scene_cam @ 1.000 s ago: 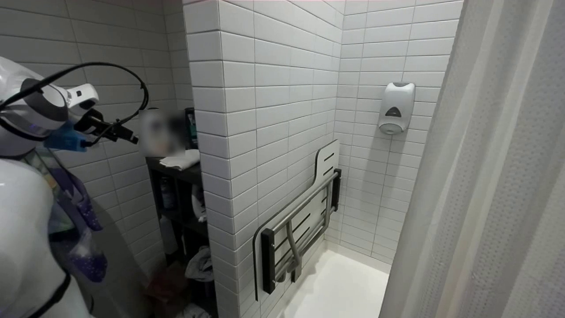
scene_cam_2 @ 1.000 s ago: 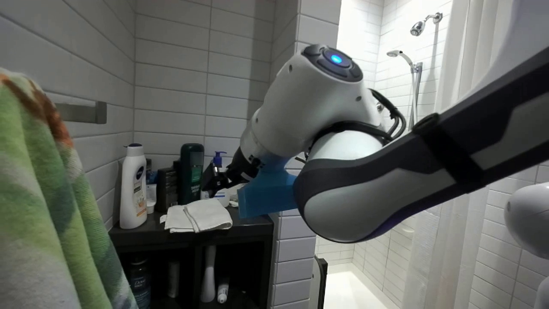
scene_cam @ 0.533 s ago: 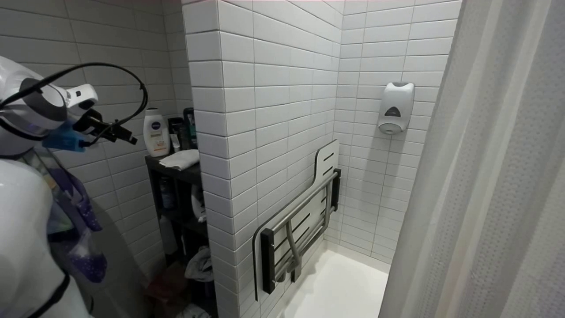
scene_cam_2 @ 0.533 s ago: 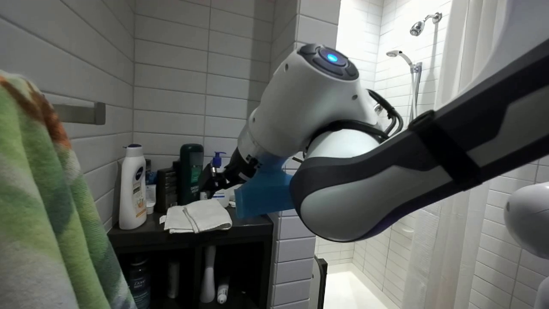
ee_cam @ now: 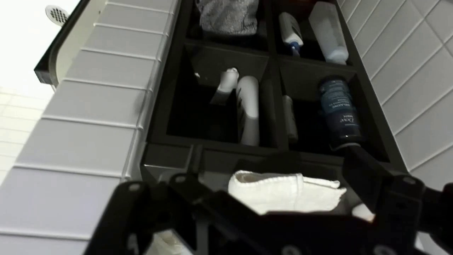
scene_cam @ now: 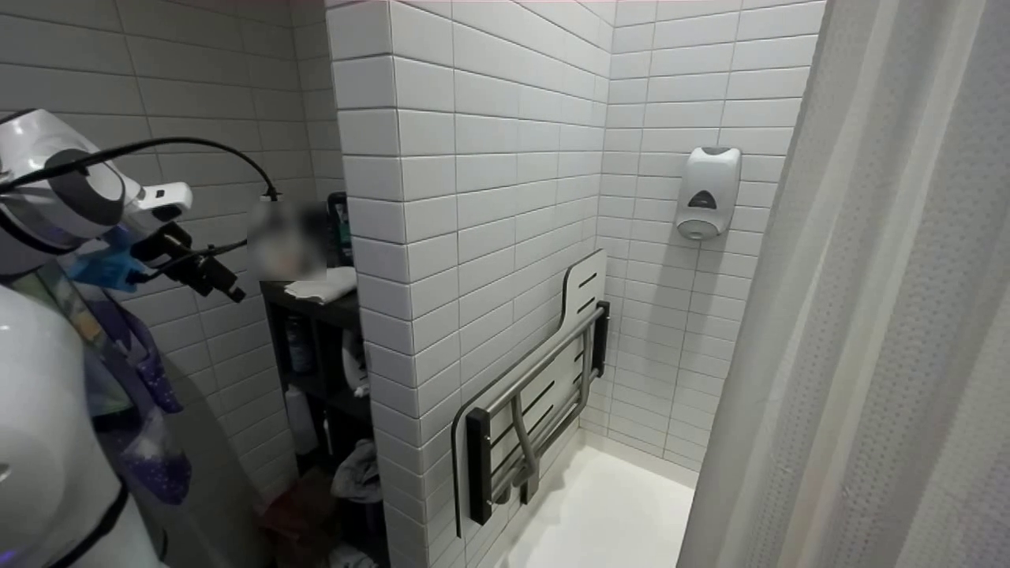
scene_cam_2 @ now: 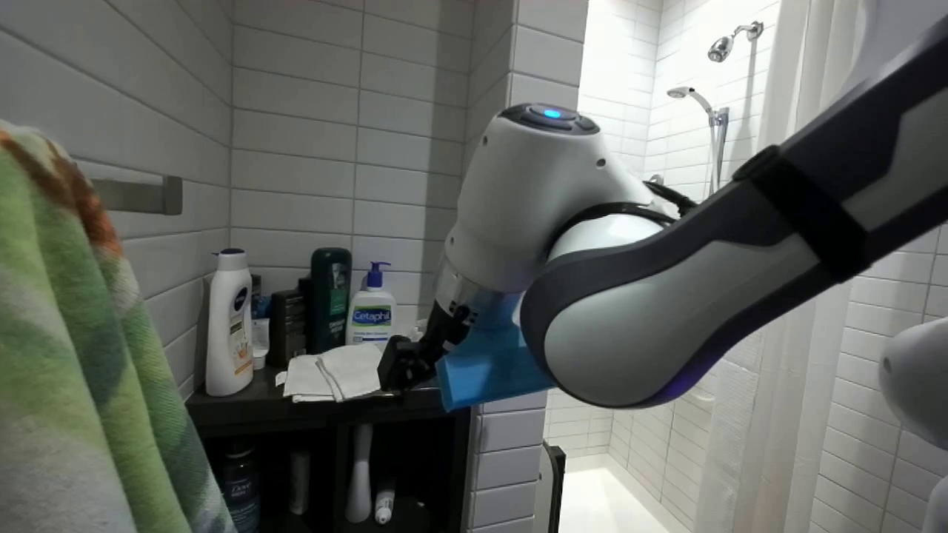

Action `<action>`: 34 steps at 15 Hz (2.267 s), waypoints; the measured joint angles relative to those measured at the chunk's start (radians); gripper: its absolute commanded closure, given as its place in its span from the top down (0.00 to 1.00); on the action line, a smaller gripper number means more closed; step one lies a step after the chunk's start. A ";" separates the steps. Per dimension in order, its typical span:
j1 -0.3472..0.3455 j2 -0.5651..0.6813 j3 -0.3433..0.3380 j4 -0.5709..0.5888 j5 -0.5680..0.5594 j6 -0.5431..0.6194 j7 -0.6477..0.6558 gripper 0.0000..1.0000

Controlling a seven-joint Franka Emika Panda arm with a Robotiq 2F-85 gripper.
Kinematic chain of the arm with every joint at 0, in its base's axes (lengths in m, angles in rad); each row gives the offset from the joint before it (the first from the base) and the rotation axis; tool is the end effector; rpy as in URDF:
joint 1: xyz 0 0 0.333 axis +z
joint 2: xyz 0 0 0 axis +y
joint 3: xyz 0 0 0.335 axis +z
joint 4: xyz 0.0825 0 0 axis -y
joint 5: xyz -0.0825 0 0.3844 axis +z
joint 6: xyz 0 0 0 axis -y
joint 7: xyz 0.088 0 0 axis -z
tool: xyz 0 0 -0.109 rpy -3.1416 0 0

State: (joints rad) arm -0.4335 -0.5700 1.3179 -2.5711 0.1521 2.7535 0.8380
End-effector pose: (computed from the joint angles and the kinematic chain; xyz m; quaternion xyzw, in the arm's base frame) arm 0.2995 0.3563 0.3692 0.9567 -0.0153 0.2902 0.0181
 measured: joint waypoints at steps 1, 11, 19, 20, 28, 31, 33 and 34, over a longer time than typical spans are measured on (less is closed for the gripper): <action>0.003 0.022 -0.018 -0.008 0.000 -0.005 0.000 1.00; -0.079 0.181 0.010 -0.011 0.003 0.161 0.116 1.00; -0.369 0.213 0.276 0.117 0.002 0.176 0.186 1.00; -0.419 0.212 0.323 0.137 0.003 0.174 0.194 1.00; -0.845 0.113 0.729 0.362 0.106 0.116 0.211 1.00; -0.888 0.043 0.762 0.405 0.168 0.107 0.188 1.00; -0.867 0.036 0.749 0.404 0.180 0.107 0.187 1.00; -0.861 0.037 0.744 0.403 0.180 0.107 0.187 1.00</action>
State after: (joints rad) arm -1.2940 -0.5331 2.0621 -2.1679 0.3319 2.8601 1.0246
